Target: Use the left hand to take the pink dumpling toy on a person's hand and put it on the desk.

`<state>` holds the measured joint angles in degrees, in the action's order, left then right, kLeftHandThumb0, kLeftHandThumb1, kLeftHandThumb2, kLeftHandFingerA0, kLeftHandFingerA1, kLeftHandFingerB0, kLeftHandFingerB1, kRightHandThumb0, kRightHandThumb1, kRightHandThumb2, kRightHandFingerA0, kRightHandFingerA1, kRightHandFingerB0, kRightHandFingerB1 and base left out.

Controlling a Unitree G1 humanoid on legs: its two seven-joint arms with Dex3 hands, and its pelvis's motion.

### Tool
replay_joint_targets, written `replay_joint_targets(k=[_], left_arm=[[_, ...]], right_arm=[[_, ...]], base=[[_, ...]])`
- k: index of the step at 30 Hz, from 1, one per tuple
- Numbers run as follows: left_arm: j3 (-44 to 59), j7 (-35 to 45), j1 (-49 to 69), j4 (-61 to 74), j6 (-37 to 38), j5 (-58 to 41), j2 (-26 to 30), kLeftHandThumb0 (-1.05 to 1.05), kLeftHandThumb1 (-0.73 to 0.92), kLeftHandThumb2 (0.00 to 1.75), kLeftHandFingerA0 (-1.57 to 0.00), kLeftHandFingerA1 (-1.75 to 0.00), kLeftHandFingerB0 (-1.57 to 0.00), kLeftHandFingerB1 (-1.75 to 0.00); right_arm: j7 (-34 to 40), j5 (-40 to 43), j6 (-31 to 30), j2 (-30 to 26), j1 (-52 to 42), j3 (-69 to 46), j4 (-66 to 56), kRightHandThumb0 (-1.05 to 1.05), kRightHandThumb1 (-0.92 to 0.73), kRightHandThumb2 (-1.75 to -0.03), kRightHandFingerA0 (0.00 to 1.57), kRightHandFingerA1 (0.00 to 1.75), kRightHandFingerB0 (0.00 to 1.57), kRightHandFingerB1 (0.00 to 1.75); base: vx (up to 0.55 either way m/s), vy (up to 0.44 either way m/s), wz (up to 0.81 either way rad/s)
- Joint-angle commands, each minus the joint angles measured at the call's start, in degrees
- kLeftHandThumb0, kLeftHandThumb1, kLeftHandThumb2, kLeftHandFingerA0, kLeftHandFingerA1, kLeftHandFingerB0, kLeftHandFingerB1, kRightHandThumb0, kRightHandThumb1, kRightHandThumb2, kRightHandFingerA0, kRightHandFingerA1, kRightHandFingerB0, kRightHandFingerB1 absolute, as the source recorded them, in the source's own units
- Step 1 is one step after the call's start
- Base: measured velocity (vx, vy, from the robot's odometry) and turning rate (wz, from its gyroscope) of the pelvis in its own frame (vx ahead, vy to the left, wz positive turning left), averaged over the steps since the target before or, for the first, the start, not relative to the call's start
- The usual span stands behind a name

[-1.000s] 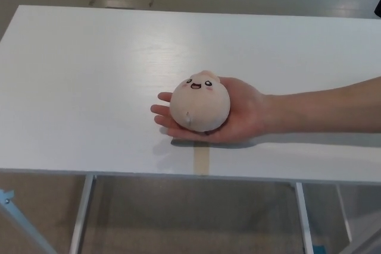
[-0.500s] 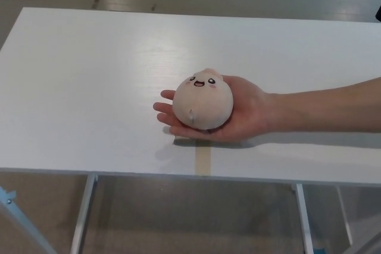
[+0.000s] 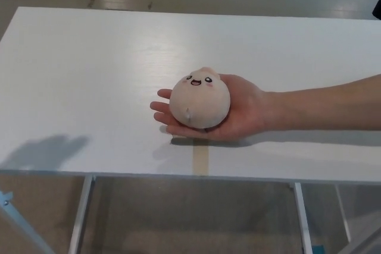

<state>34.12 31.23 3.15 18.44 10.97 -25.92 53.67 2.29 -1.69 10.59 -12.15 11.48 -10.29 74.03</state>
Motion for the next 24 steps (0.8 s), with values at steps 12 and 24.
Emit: replay_joint_targets(k=[12, 24], left_arm=[[-37.54, 0.19, -45.99, -10.28, -22.52, 17.65, -2.9, -0.6, 0.39, 0.69, -0.31, -0.44, -0.2, -0.37], [-55.85, 0.74, -58.78, -22.35, -25.72, 32.3, -11.84, -0.55, 0.43, 0.54, -0.18, -0.3, -0.19, -0.28]], right_arm=[[-0.19, 0.14, -1.2, -0.73, -0.13, -0.05, 0.48, -0.26, -0.65, -0.59, 0.5, 0.42, 0.41, 0.38], [-0.71, 0.26, -0.99, -0.52, 0.11, -0.09, 0.38, -0.25, -0.65, -0.59, 0.51, 0.42, 0.4, 0.38]], base=[[0.0, 0.0, 0.0], [0.0, 0.0, 0.0]])
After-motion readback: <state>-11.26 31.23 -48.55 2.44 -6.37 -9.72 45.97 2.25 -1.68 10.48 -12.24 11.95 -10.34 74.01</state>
